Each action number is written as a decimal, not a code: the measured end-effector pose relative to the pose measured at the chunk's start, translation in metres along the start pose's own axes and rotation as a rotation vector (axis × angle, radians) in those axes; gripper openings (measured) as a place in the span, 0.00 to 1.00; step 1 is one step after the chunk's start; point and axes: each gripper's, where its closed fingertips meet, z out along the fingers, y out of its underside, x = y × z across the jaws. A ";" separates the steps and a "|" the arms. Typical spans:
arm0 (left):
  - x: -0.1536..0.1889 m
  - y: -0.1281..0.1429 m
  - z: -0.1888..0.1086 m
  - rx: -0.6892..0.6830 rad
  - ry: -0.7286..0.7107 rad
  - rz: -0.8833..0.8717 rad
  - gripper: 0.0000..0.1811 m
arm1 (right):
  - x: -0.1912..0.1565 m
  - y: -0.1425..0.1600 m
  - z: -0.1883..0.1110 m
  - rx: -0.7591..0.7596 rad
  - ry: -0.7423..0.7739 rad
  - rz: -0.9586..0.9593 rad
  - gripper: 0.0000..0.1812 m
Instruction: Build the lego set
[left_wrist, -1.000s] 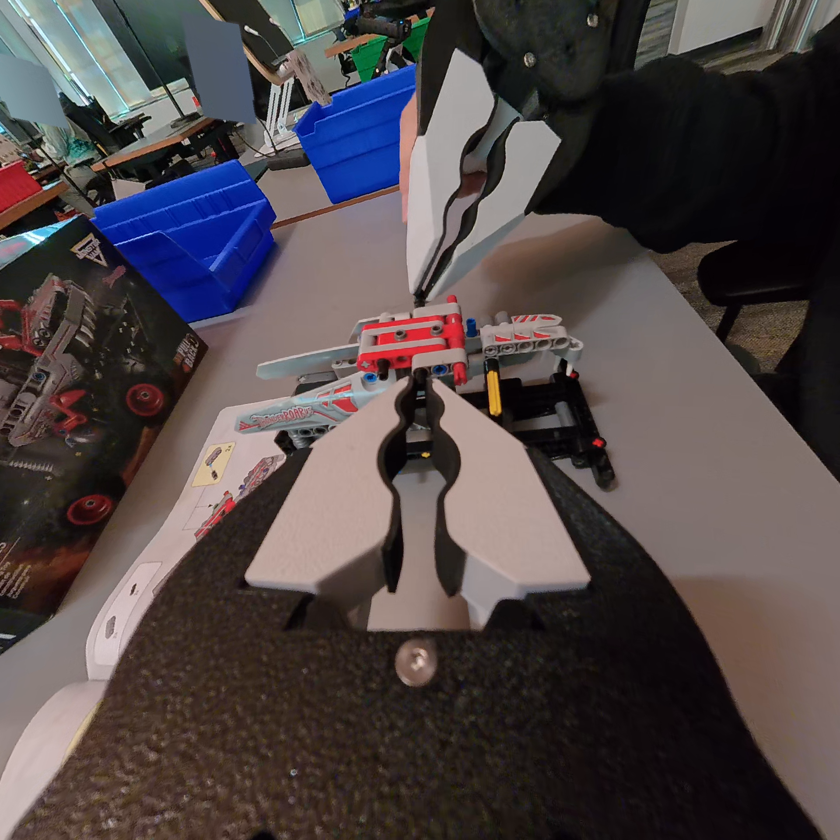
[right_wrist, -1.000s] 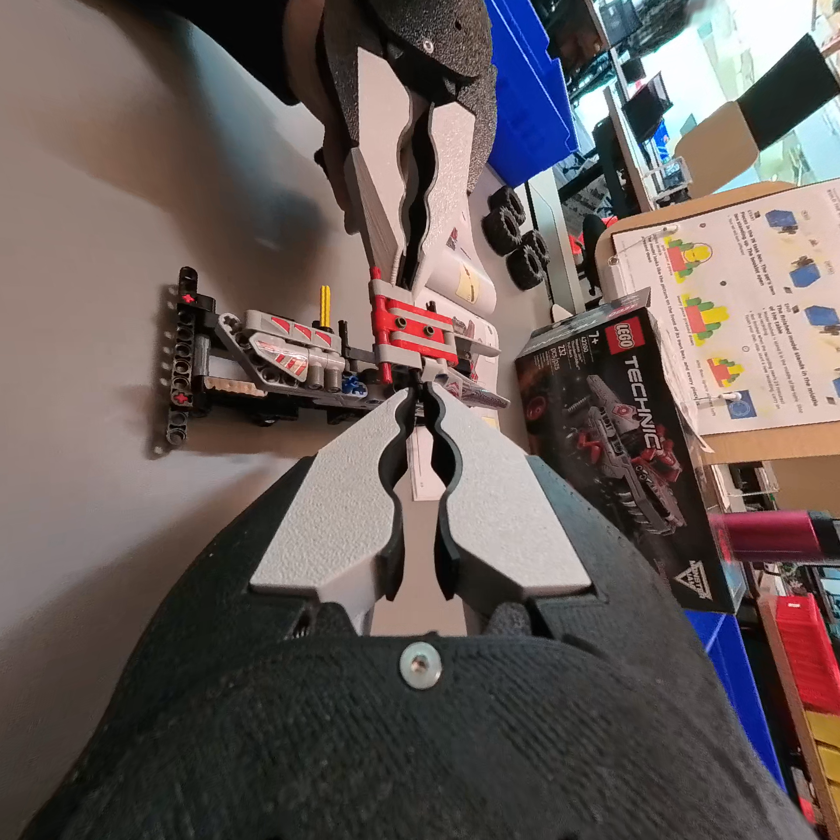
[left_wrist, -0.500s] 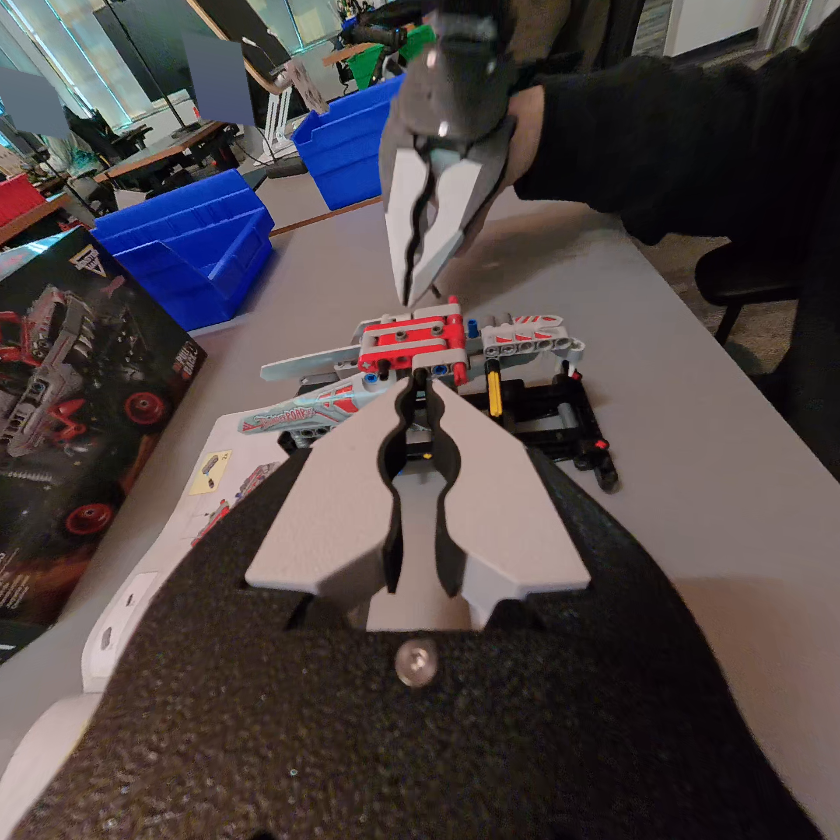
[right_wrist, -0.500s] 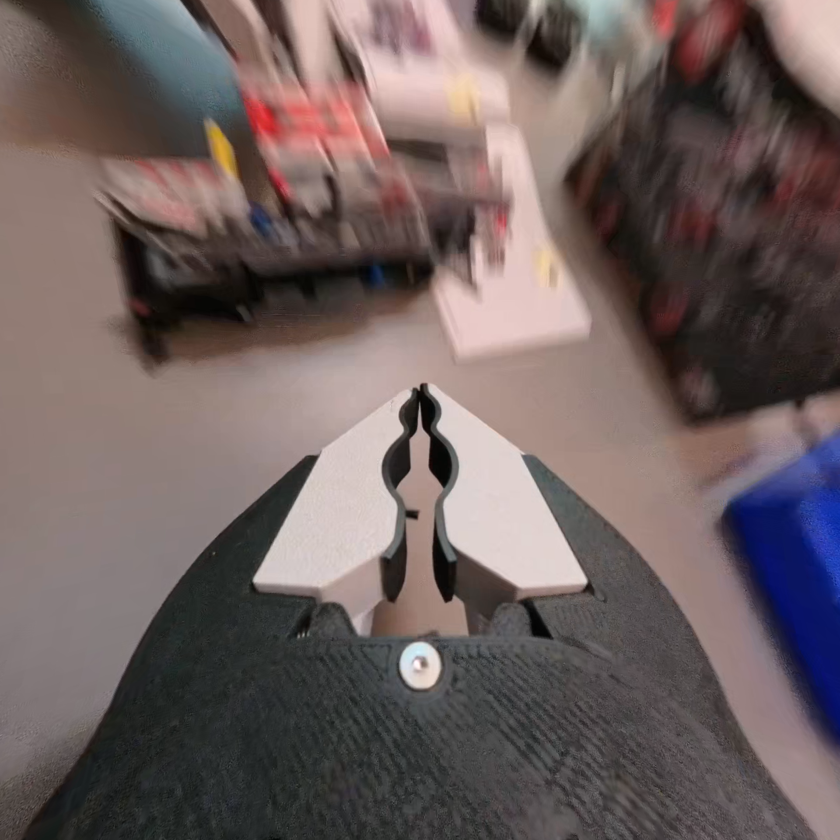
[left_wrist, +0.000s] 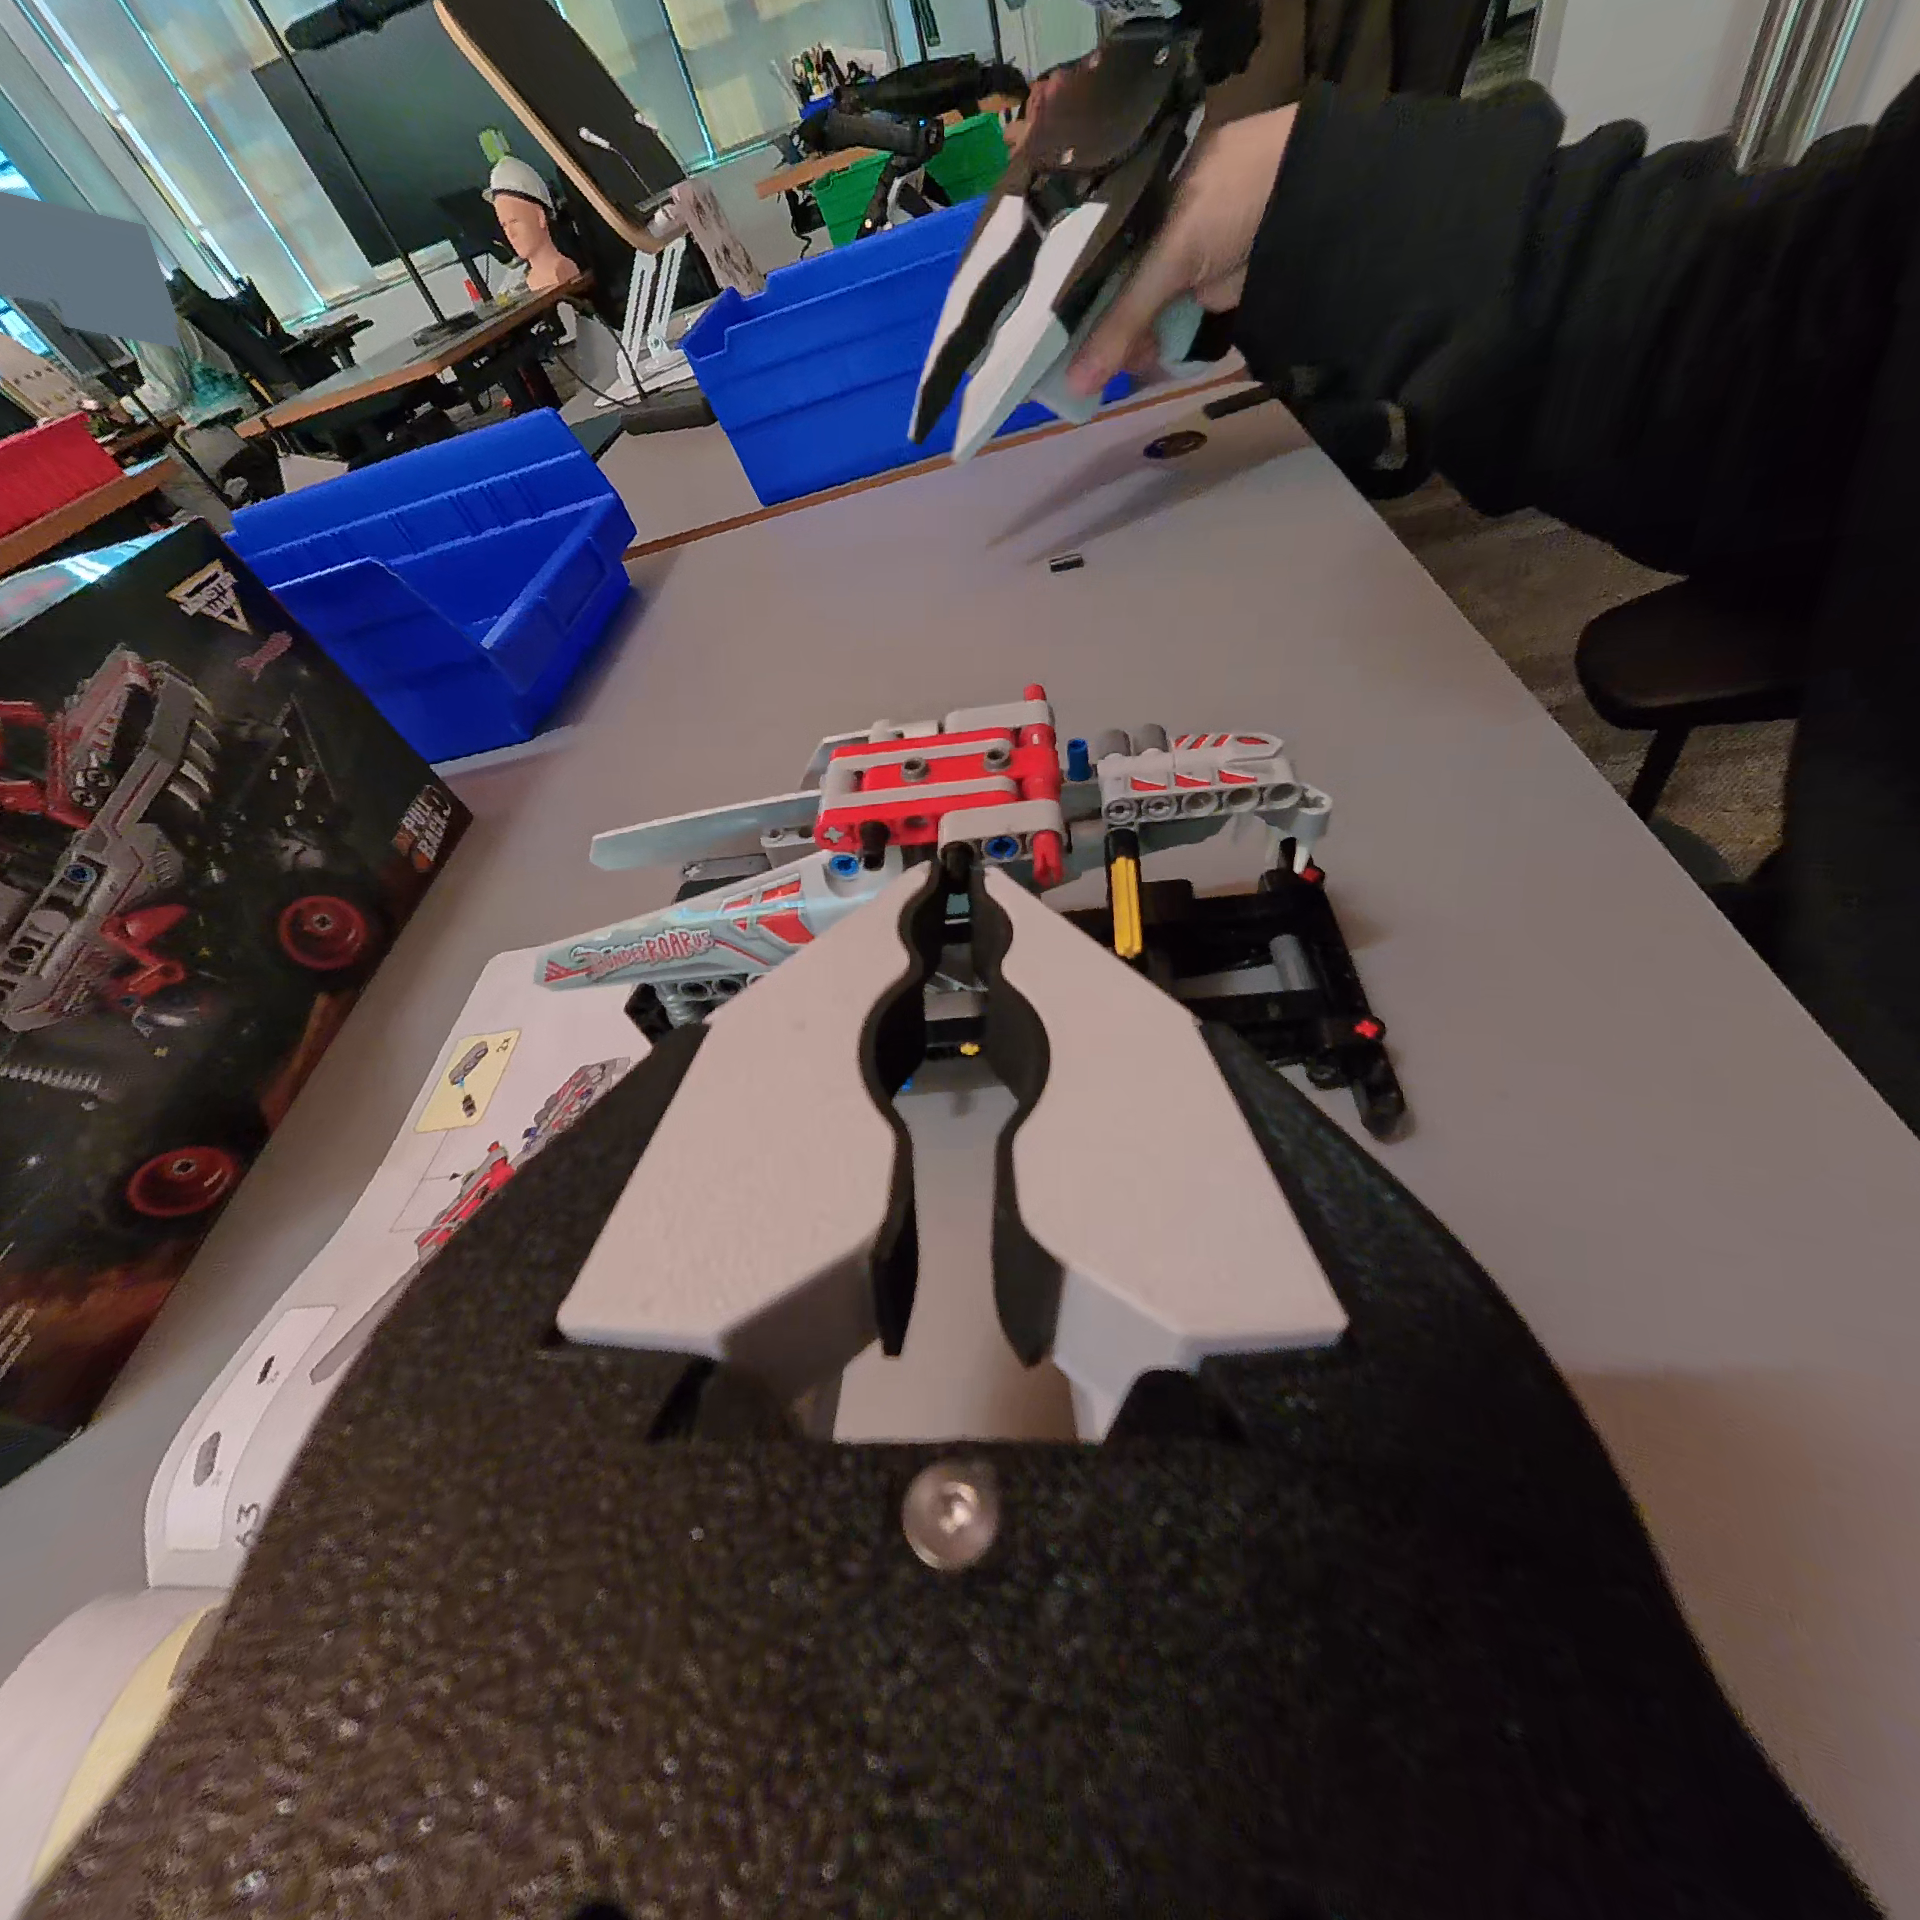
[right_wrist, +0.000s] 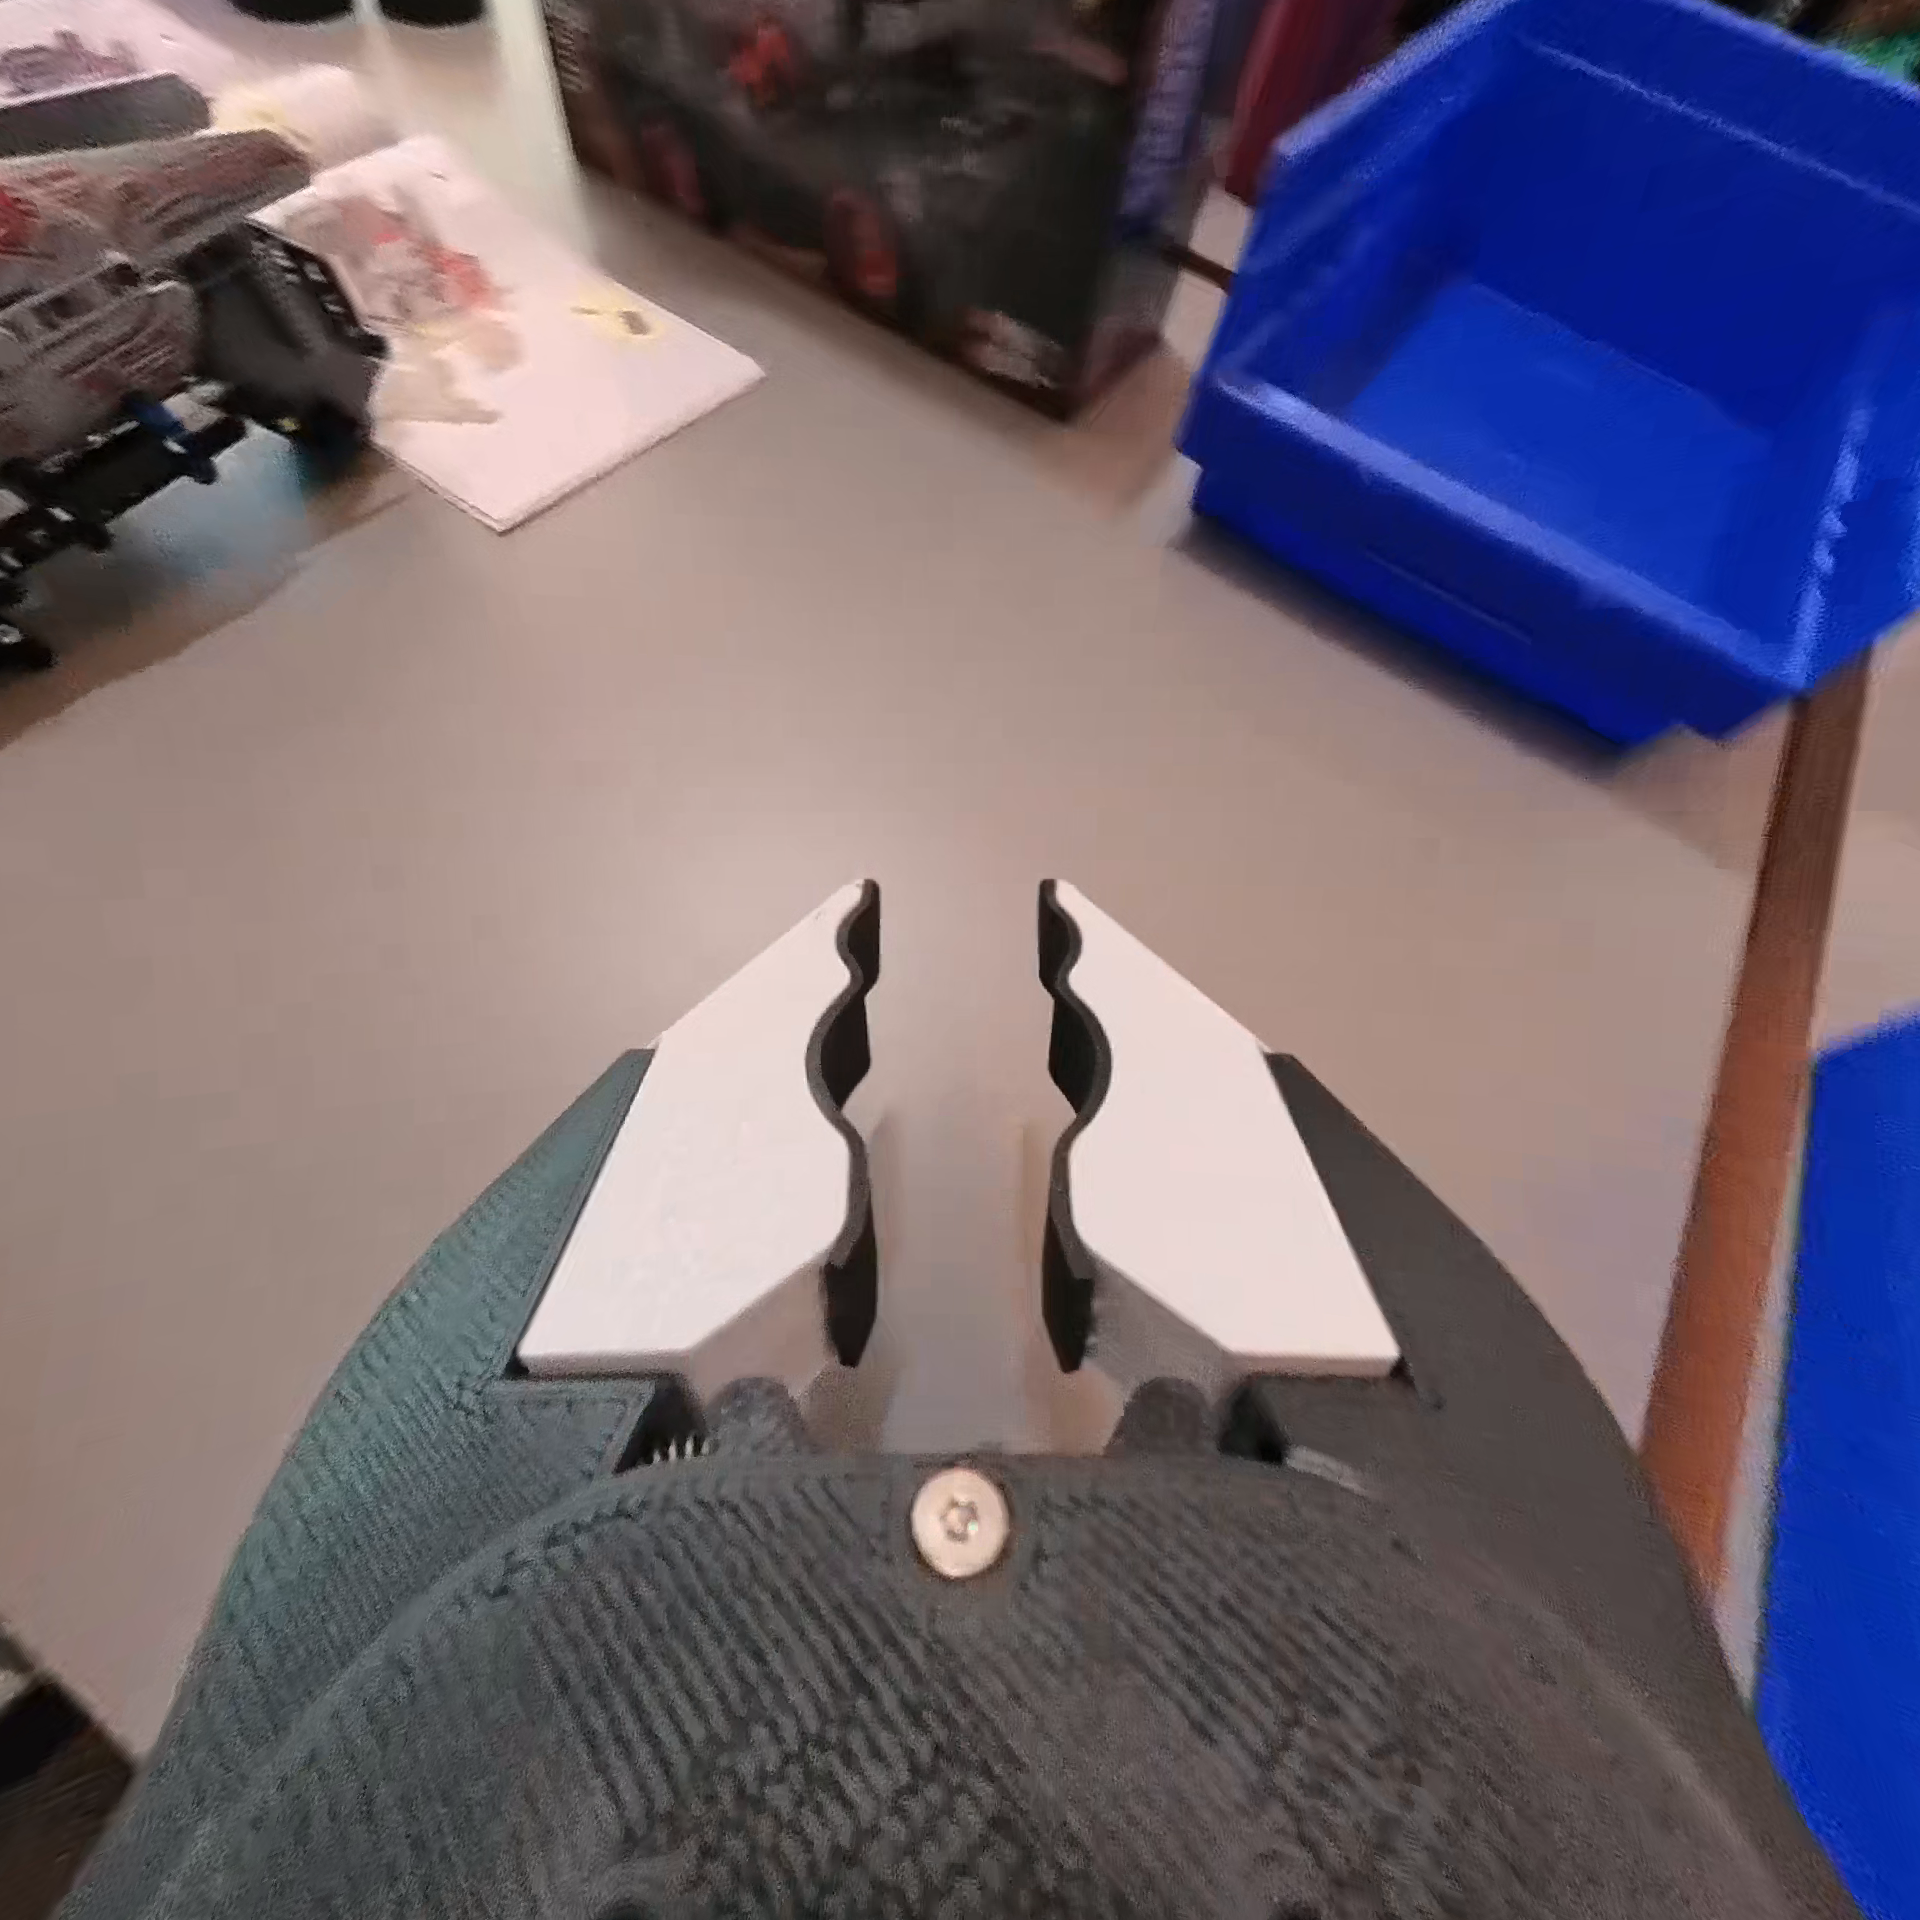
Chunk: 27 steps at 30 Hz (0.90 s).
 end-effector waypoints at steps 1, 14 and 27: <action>0.000 0.000 0.000 0.001 0.001 -0.001 0.01 | 0.004 0.008 -0.008 -0.027 0.004 0.040 0.18; 0.002 0.000 -0.001 0.008 -0.003 -0.008 0.01 | -0.012 0.089 -0.030 -0.334 0.003 0.395 0.16; 0.003 0.000 -0.001 0.009 -0.002 -0.005 0.01 | -0.041 0.082 -0.022 -0.351 -0.040 0.230 0.15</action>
